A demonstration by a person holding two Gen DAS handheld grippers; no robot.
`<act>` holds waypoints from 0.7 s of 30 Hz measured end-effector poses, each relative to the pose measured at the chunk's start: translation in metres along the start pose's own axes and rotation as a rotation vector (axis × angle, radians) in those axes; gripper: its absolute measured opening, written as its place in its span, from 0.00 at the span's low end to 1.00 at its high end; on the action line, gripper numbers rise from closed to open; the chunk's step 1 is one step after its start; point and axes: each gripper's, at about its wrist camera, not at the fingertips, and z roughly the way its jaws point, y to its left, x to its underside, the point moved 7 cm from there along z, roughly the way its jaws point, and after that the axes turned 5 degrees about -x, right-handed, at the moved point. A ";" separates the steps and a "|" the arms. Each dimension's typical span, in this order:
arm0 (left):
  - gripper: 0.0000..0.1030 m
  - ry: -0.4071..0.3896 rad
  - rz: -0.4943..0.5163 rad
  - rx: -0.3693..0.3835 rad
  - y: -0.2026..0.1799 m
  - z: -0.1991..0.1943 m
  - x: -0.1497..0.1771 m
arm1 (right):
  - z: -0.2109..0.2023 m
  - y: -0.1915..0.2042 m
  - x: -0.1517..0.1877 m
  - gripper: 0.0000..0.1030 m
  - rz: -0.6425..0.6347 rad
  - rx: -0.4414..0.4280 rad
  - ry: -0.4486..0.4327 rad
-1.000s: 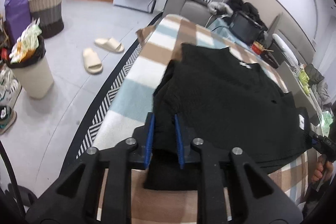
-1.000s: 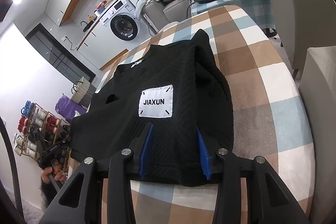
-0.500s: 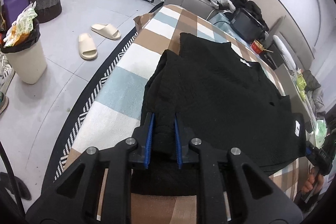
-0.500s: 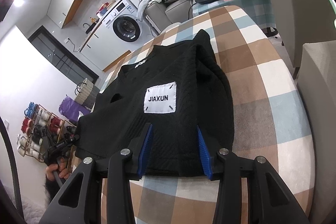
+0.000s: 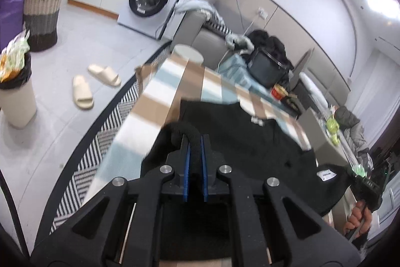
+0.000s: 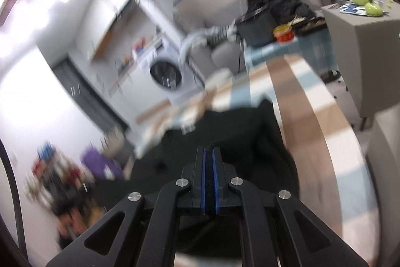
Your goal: Fold small clothes
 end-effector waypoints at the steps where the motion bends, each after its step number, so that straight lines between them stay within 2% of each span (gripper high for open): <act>1: 0.05 -0.014 -0.012 0.009 -0.002 0.003 -0.010 | 0.004 0.000 -0.013 0.05 0.025 -0.011 -0.033; 8: 0.05 -0.051 -0.033 0.006 -0.012 0.047 -0.065 | 0.054 -0.012 -0.067 0.05 0.117 0.035 -0.121; 13: 0.05 -0.025 -0.093 -0.046 0.000 0.103 -0.087 | 0.089 -0.052 -0.098 0.05 0.223 0.174 -0.187; 15: 0.05 0.014 -0.114 -0.084 0.008 0.125 -0.084 | 0.103 -0.071 -0.100 0.06 0.280 0.232 -0.174; 16: 0.07 0.041 -0.136 -0.124 0.015 0.137 -0.081 | 0.112 -0.085 -0.097 0.09 0.319 0.284 -0.135; 18: 0.14 0.075 -0.161 -0.150 0.023 0.147 -0.076 | 0.121 -0.100 -0.090 0.33 0.383 0.292 -0.069; 20: 0.29 0.078 -0.155 -0.148 0.027 0.147 -0.072 | 0.118 -0.104 -0.086 0.41 0.397 0.273 -0.054; 21: 0.41 0.076 -0.146 -0.157 0.029 0.144 -0.071 | 0.115 -0.103 -0.085 0.41 0.365 0.294 -0.047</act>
